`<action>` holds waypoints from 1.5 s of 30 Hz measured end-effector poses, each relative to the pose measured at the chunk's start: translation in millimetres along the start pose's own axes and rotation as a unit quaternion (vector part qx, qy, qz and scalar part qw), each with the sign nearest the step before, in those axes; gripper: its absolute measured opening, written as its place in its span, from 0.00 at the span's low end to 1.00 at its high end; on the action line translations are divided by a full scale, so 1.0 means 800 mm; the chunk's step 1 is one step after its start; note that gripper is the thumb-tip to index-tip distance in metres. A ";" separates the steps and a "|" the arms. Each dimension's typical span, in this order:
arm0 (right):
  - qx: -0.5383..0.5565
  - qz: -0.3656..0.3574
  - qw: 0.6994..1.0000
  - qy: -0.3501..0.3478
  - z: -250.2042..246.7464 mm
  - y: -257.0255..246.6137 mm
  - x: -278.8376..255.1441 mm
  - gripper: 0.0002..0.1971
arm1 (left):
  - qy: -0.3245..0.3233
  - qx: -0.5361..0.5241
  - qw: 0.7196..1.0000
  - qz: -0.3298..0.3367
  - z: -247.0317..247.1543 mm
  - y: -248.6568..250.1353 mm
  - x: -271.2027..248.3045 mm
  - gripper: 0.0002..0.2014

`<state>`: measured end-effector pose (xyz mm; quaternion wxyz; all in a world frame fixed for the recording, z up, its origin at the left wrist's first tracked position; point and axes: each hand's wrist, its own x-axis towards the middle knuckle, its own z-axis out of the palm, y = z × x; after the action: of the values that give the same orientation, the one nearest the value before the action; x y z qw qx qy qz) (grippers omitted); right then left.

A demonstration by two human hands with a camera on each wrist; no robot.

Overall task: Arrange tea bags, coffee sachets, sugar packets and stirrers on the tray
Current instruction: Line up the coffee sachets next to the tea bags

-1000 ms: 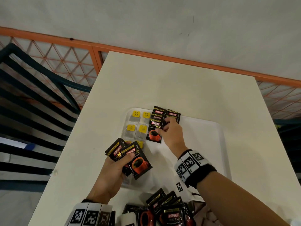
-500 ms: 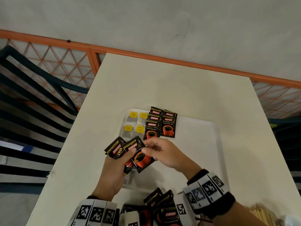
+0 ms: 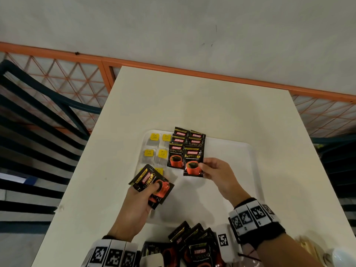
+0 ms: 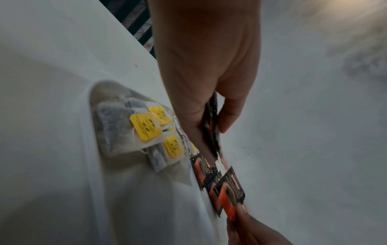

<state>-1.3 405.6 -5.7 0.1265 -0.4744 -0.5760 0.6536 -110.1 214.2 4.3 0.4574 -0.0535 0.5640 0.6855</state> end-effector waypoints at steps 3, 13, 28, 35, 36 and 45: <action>-0.002 0.004 0.998 0.062 -0.004 0.005 0.013 0.06 | 0.005 0.004 1.000 0.003 -0.002 -0.002 0.000 0.11; -0.086 -0.023 0.989 0.117 0.005 0.017 0.035 0.09 | 0.025 0.046 0.999 0.008 -0.006 -0.006 0.002 0.12; -0.208 -0.080 0.965 -0.140 0.031 0.003 -0.038 0.10 | -0.041 0.075 0.996 -0.021 0.010 -0.006 0.005 0.12; -0.150 -0.040 0.982 -0.106 0.023 0.005 -0.032 0.07 | -0.033 0.104 0.993 -0.035 0.015 0.001 0.018 0.16; -0.133 -0.031 0.986 -0.097 0.019 0.006 -0.030 0.06 | -0.029 0.115 0.992 -0.040 0.014 0.003 0.023 0.18; -0.082 0.000 0.997 0.009 -0.009 0.008 -0.005 0.09 | -0.004 0.335 0.937 0.101 0.030 0.024 0.063 0.13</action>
<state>8.6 405.7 -8.6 0.0922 -0.4888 -0.6266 0.5999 -141.5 263.7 -2.6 0.3795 0.1622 0.7615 0.4999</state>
